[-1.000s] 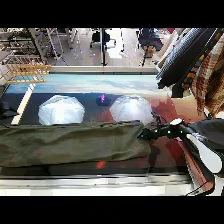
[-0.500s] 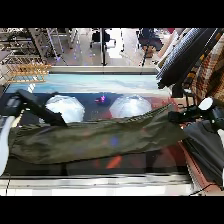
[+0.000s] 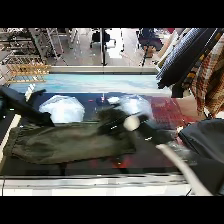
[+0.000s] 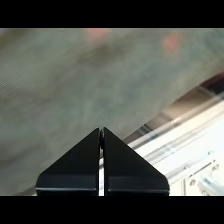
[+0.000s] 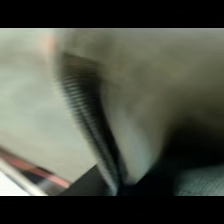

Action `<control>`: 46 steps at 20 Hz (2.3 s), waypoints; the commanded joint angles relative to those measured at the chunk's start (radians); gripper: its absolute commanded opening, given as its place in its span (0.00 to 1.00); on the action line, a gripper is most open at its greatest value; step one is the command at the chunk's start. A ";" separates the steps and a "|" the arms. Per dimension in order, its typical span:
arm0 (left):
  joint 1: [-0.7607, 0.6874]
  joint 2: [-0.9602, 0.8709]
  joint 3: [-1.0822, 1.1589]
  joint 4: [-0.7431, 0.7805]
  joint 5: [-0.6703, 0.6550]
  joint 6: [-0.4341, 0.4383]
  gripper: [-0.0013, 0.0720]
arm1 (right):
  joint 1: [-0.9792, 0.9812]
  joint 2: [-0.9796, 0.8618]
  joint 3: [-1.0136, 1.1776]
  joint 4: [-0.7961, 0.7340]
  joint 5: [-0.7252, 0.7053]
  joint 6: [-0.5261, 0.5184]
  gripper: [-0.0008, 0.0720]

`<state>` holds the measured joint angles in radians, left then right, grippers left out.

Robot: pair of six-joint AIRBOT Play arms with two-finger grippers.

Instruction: Fold the clothes and pants, and hang the long-sleeved shirts on hangers.

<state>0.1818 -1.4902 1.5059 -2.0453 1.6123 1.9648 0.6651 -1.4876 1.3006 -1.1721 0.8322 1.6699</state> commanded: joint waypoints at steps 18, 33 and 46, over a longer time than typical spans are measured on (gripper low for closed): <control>0.086 0.089 -0.267 -0.018 -0.021 -0.005 0.04 | -0.696 -0.148 -0.168 0.398 0.350 -0.678 0.92; 0.057 0.130 -0.313 -0.043 -0.159 -0.005 0.04 | -0.683 0.048 0.175 -0.400 0.457 -0.193 0.04; -0.065 0.083 -0.323 0.059 -0.323 -0.013 0.04 | 0.037 0.076 0.254 -0.171 0.230 0.105 0.04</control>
<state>0.0578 -1.4483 1.1038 -2.0415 1.2007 1.9625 0.4637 -1.3521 1.5505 -1.3693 1.2331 1.6650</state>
